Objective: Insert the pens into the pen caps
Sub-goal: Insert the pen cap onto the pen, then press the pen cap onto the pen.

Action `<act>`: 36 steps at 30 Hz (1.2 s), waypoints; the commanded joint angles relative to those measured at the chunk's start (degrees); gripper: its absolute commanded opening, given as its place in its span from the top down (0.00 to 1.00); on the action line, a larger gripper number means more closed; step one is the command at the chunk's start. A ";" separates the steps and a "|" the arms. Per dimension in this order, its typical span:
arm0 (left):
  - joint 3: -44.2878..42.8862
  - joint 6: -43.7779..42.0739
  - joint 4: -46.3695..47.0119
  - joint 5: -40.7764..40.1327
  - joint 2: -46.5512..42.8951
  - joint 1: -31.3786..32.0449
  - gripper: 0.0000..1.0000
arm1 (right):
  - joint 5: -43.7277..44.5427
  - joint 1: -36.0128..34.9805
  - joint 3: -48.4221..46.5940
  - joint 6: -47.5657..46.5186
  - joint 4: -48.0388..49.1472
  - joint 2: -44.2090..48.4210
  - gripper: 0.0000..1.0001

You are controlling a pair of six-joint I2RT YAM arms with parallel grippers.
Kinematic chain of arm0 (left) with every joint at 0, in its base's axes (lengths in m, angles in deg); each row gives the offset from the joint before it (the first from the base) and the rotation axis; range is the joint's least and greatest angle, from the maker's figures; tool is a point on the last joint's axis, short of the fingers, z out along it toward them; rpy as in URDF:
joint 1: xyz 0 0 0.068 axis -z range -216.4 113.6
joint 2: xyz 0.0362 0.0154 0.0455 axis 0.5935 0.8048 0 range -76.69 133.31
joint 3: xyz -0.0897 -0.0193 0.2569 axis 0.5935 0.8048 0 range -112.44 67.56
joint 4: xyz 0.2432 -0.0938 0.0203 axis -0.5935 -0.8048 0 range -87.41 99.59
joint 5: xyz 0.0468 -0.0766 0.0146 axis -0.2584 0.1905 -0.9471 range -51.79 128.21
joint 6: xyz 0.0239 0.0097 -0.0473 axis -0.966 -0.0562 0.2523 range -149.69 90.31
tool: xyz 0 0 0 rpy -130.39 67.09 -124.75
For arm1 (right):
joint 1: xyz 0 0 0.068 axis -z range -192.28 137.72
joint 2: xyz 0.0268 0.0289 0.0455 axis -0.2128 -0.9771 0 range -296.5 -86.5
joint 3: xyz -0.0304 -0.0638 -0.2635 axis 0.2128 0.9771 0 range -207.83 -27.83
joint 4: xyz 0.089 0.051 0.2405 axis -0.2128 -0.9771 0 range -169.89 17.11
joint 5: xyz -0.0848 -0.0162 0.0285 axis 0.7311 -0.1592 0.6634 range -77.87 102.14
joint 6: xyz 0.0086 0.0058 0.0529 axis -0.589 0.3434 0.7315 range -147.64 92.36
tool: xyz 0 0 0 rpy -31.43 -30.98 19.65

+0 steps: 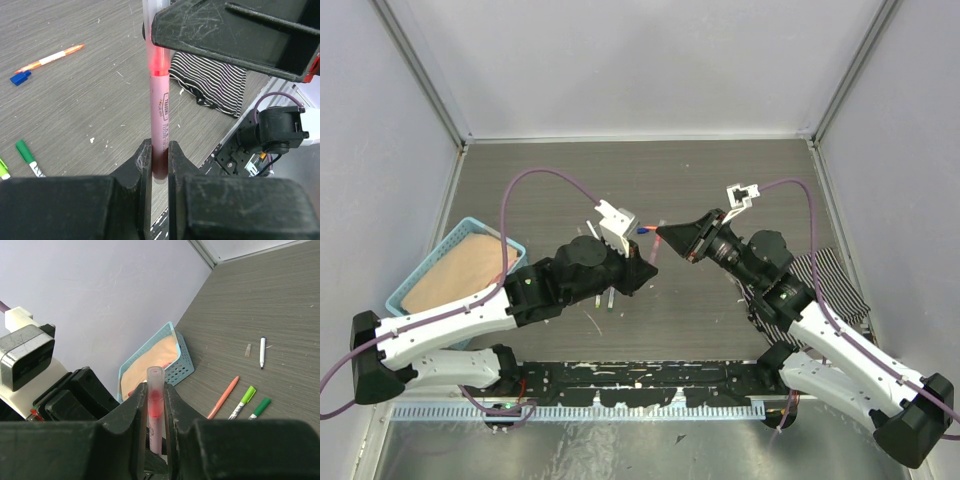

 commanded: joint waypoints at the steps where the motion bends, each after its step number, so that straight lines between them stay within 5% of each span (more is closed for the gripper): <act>1: -2.97 -0.18 6.56 -2.59 -1.73 0.26 1.00 | -1.42 -0.74 0.35 -2.65 0.82 -0.19 0.97; 6: -3.91 -1.67 5.85 -3.14 -1.48 0.25 1.00 | -2.29 -0.86 -1.05 -3.94 -1.11 -0.54 0.87; 15: -3.74 -2.46 4.75 -3.32 -2.37 0.25 1.00 | -2.66 -0.84 -3.90 -4.40 -3.12 0.93 0.49; 22: -2.77 -2.55 3.28 -3.13 -2.94 0.30 1.00 | 2.10 -0.86 -8.27 -7.33 -10.07 4.28 0.34; 31: -3.34 -3.58 2.06 1.47 -1.66 0.27 1.00 | 10.75 -0.88 -16.77 -4.04 -19.24 2.19 0.31; 36: -3.64 -3.94 1.50 2.60 -1.14 0.28 1.00 | 8.73 -0.88 -18.83 -3.42 -18.50 -0.90 0.37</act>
